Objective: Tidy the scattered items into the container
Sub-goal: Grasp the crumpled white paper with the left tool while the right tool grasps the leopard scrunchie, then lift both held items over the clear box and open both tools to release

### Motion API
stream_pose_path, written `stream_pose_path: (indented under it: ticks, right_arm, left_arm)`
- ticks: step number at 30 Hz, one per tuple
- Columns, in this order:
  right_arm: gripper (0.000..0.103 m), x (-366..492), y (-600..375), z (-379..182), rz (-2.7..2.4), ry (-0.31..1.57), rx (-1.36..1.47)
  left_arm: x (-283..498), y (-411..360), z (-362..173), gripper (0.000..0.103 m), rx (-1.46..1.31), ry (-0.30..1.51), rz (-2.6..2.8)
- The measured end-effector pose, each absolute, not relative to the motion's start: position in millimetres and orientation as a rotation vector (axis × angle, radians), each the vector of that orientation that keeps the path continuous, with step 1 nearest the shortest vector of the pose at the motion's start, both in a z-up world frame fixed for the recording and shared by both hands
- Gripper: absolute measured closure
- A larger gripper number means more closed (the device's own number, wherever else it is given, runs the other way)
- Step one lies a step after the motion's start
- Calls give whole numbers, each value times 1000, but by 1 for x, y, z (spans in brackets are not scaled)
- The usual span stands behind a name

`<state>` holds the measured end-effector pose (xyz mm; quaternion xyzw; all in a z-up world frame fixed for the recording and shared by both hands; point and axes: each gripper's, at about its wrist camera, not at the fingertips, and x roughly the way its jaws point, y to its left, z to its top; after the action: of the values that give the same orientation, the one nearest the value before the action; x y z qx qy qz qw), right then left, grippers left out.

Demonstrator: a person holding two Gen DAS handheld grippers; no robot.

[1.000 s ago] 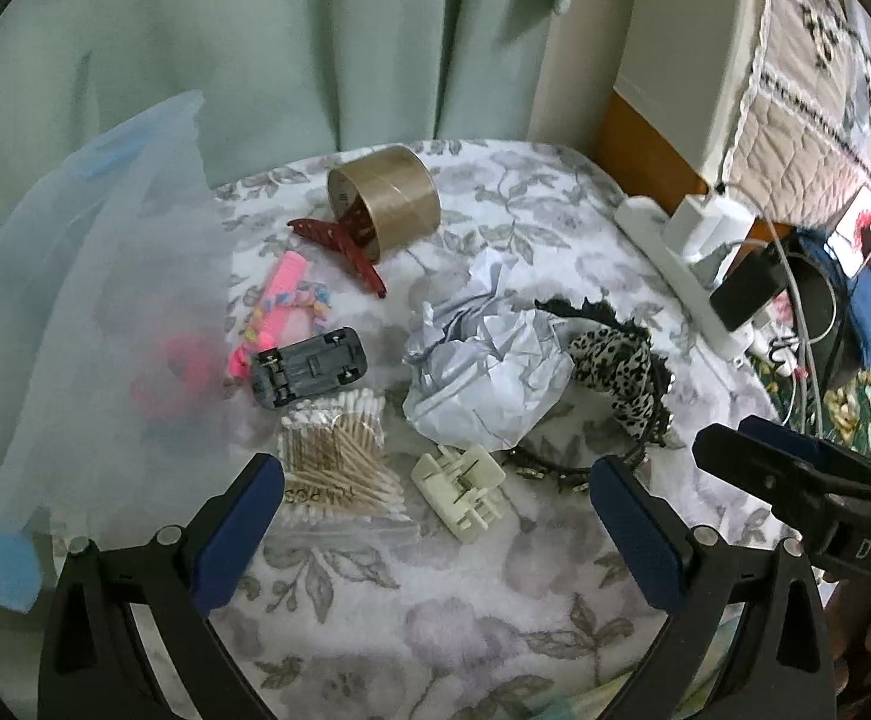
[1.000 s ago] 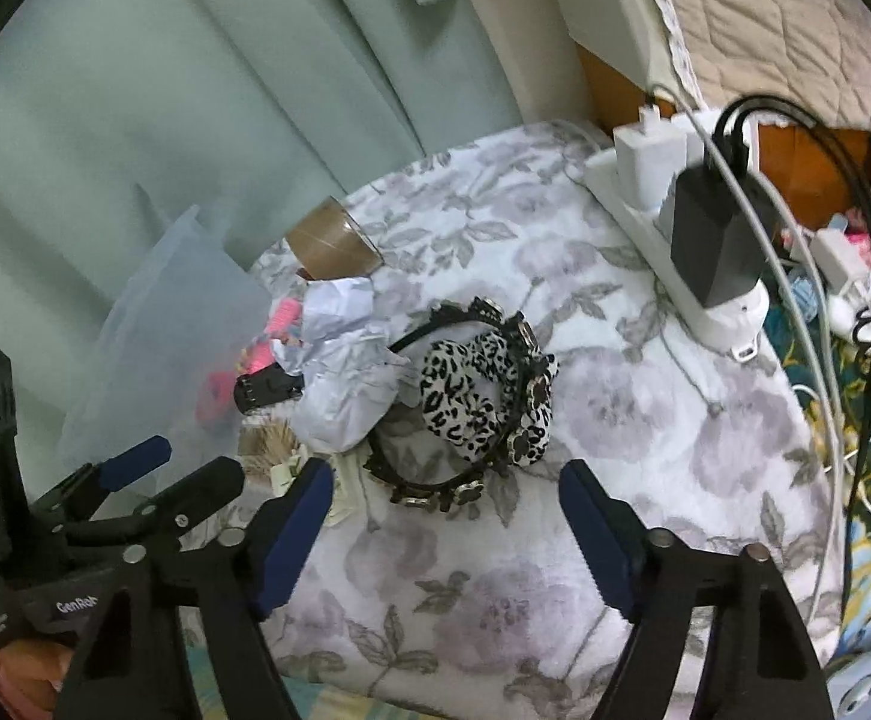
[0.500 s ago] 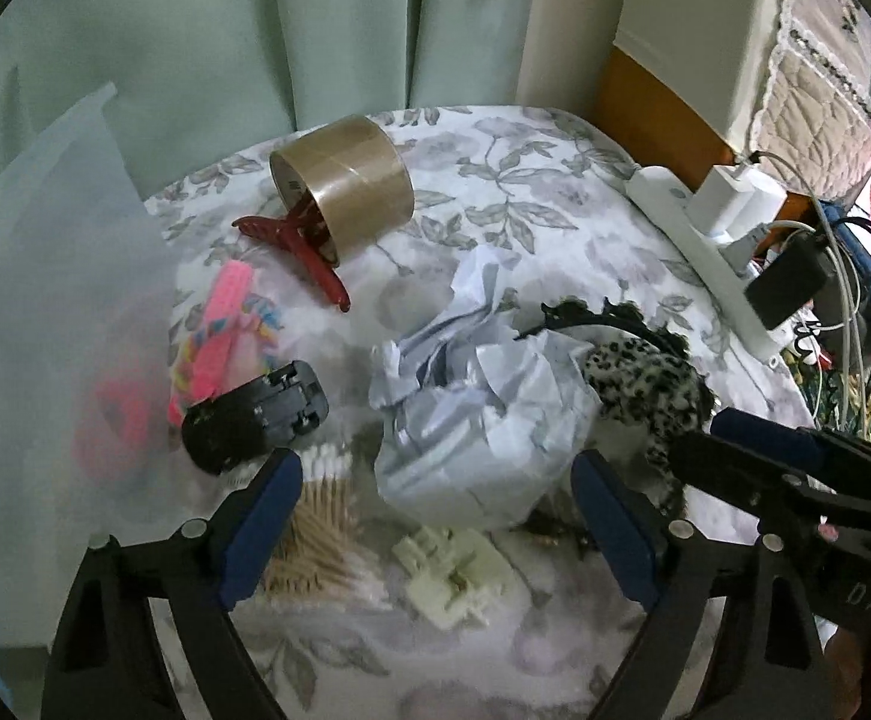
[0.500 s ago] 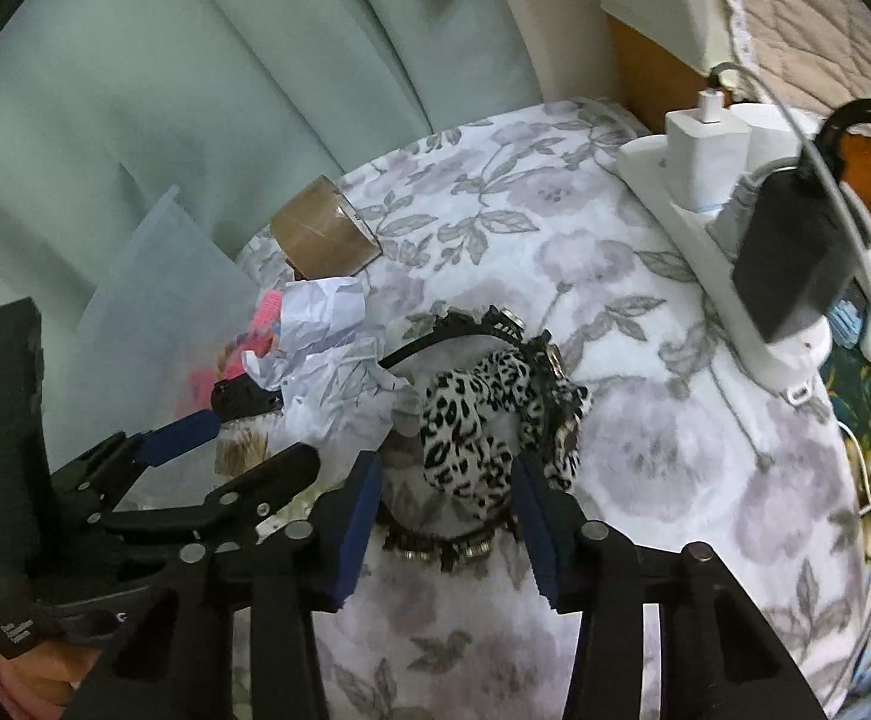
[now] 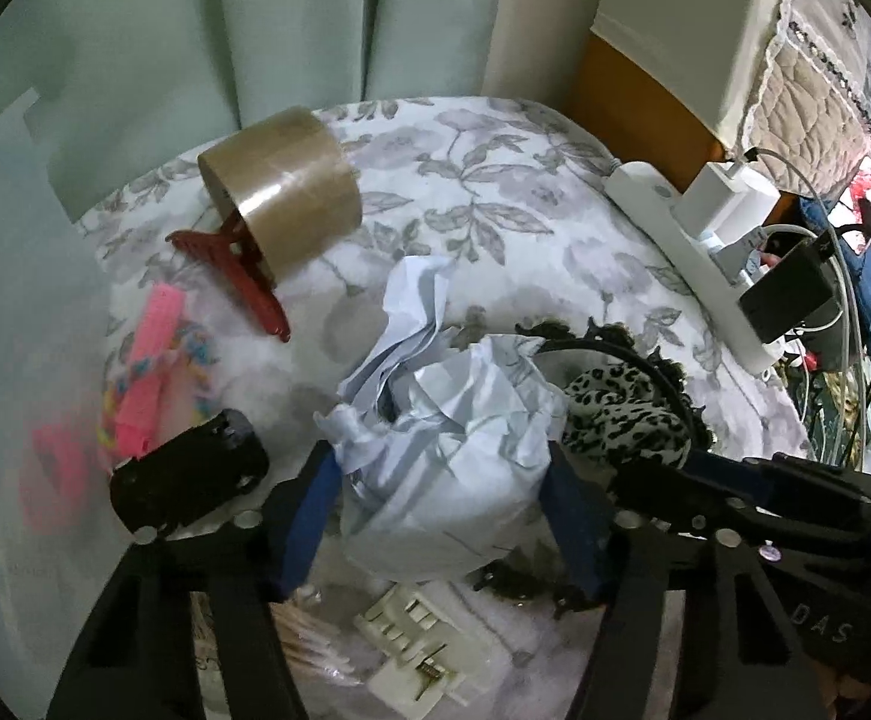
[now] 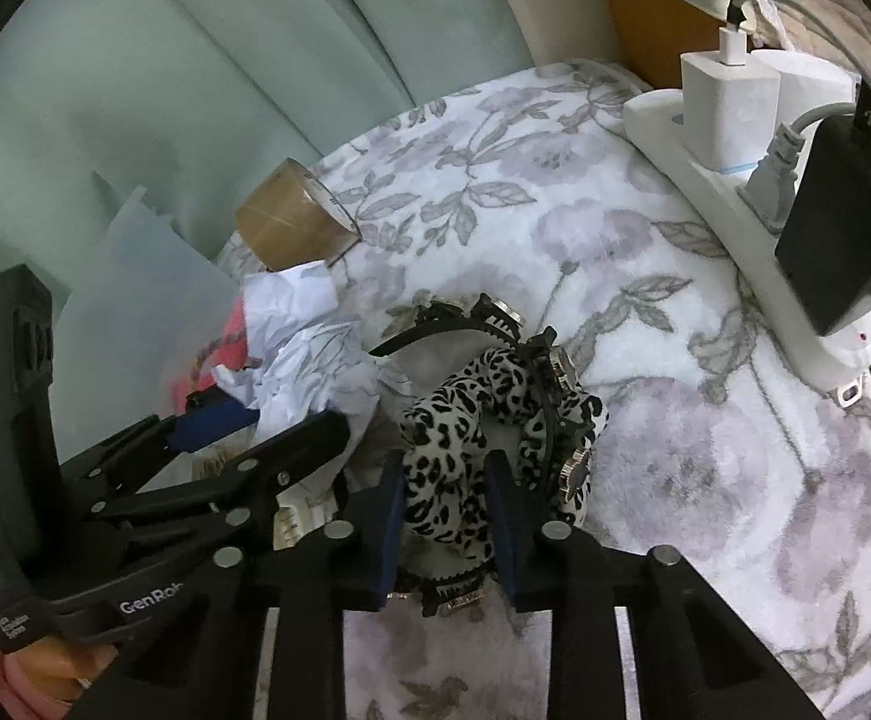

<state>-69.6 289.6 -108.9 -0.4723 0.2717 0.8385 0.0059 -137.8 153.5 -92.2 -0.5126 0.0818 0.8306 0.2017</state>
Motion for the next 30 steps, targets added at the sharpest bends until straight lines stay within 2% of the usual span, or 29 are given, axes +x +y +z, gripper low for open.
stream_pose_path:
  ticks: [9, 19, 30]
  right_arm:
    - [88, -62, 295, -96, 2656, 928, -1384]
    - [90, -45, 296, -62, 2740, 994, -1233]
    - [90, -27, 288, -23, 2817, 985, -1111]
  left_arm:
    - [-129, 150, -82, 46, -1407, 233, 2337]
    - [-110, 137, -54, 46, -1381, 201, 2383]
    - [-87, 120, -16, 46, -1289, 173, 2446]
